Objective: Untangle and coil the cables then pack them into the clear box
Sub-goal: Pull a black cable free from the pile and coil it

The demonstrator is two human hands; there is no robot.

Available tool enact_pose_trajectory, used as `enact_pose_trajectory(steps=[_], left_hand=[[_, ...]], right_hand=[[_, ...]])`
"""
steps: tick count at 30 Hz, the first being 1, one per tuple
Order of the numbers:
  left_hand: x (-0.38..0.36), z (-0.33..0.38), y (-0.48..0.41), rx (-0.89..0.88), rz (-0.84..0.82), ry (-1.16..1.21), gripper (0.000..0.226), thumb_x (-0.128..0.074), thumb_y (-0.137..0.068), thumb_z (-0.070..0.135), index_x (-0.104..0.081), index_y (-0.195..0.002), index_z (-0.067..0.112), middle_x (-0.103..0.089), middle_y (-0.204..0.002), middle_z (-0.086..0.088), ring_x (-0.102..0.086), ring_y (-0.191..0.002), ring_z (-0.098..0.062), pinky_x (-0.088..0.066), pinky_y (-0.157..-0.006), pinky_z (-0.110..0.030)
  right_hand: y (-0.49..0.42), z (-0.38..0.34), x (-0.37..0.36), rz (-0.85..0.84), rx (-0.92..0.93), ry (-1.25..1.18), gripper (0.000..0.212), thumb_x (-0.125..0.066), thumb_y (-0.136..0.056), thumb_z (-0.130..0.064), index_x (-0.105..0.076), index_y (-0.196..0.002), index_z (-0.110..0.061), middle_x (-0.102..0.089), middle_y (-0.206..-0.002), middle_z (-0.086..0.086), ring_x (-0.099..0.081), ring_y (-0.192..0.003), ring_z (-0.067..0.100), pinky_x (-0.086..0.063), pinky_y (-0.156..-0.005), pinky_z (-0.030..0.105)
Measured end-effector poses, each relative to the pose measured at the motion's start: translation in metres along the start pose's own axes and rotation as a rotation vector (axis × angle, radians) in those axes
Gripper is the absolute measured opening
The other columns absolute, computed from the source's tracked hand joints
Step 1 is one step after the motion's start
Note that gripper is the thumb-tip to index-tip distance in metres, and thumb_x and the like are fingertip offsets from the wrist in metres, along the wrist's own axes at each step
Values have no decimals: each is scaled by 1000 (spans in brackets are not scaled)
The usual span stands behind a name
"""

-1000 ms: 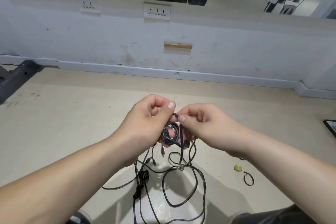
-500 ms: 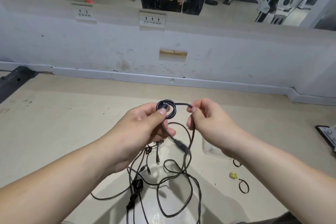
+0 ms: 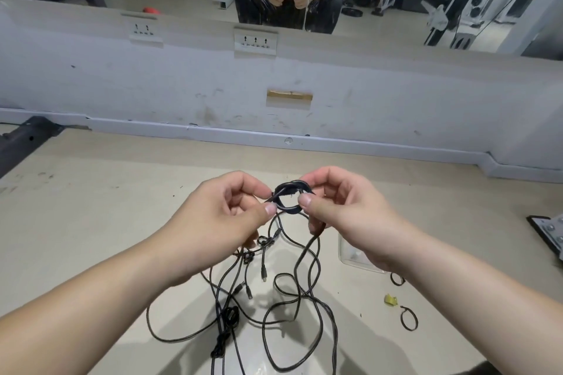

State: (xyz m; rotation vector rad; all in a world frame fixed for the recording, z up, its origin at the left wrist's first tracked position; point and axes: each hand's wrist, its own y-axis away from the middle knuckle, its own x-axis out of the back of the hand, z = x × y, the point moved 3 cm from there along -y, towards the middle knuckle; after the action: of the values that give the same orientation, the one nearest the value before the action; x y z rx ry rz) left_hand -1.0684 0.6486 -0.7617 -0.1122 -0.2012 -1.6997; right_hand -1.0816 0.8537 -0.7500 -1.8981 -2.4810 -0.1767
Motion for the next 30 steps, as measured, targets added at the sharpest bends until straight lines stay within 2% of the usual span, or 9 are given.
enact_pose_trajectory(steps=[4, 9, 12, 16, 21, 24, 26, 28, 30], left_hand=[[4, 1, 0, -54, 46, -81, 11, -79, -90, 21, -72, -81, 22, -60, -60, 1, -60, -55, -17, -55, -48, -33], [3, 3, 1, -60, 87, -76, 13, -80, -89, 25, -74, -78, 23, -54, -62, -20, -49, -55, -23, -39, -42, -29], [0, 2, 2, -62, 98, -44, 12, -81, -88, 20, -75, -77, 19, -51, -52, 4, -40, -49, -15, -32, -43, -20], [-1, 3, 3, -52, 148, -30, 14, -86, -81, 14, -74, -78, 19, -59, -56, 8, -49, -48, -12, -43, -48, -23], [-6, 5, 7, -116, 71, -117, 17, -84, -84, 11, -80, -81, 27, -67, -64, -9, -54, -59, -12, -45, -57, -27], [-7, 3, 8, -70, -2, -68, 22, -82, -84, 17, -80, -98, 34, -73, -78, 5, -62, -64, -12, -56, -60, -29], [-4, 1, 5, -5, 26, -52, 23, -81, -86, 14, -77, -102, 30, -74, -88, 4, -70, -70, -20, -64, -66, -40], [1, 1, 0, 60, 90, -52, 14, -79, -88, 11, -75, -94, 24, -74, -79, -2, -73, -68, -28, -63, -63, -45], [6, 1, -3, 71, 104, -43, 8, -79, -89, 13, -76, -85, 19, -69, -70, -3, -68, -61, -21, -57, -54, -39]], right_hand=[[0, 0, -2, -30, 17, -1, 17, -73, -91, -1, -62, -98, -12, -61, -79, 9, -58, -59, 24, -49, -56, 30], [4, -2, -3, -165, -61, -137, 24, -75, -85, -12, -56, -99, -8, -72, -90, 12, -61, -62, 26, -47, -53, 32], [5, 1, -6, -166, -82, -134, 23, -69, -95, -4, -60, -116, -8, -68, -98, 21, -59, -58, 23, -46, -55, 32], [5, 4, -11, -168, -51, -38, 24, -74, -92, -7, -68, -113, -17, -63, -90, 17, -54, -57, 20, -43, -53, 28], [7, 11, -19, -130, -58, -6, 22, -84, -83, -7, -73, -96, -21, -65, -77, 8, -56, -60, 15, -43, -48, 23], [4, 11, -14, -35, -90, -57, 22, -83, -82, -5, -70, -99, -11, -71, -76, 7, -58, -59, 13, -40, -46, 21], [2, 10, -10, 35, -105, -85, 23, -82, -82, -5, -69, -101, -7, -71, -77, 9, -58, -58, 14, -40, -45, 21], [0, 9, -7, 81, -113, -111, 22, -83, -82, -8, -70, -101, -7, -70, -77, 10, -56, -61, 20, -40, -45, 21], [-1, 7, -4, 87, -121, -114, 21, -82, -83, -11, -71, -101, -8, -71, -78, 10, -53, -55, 20, -40, -45, 19]])
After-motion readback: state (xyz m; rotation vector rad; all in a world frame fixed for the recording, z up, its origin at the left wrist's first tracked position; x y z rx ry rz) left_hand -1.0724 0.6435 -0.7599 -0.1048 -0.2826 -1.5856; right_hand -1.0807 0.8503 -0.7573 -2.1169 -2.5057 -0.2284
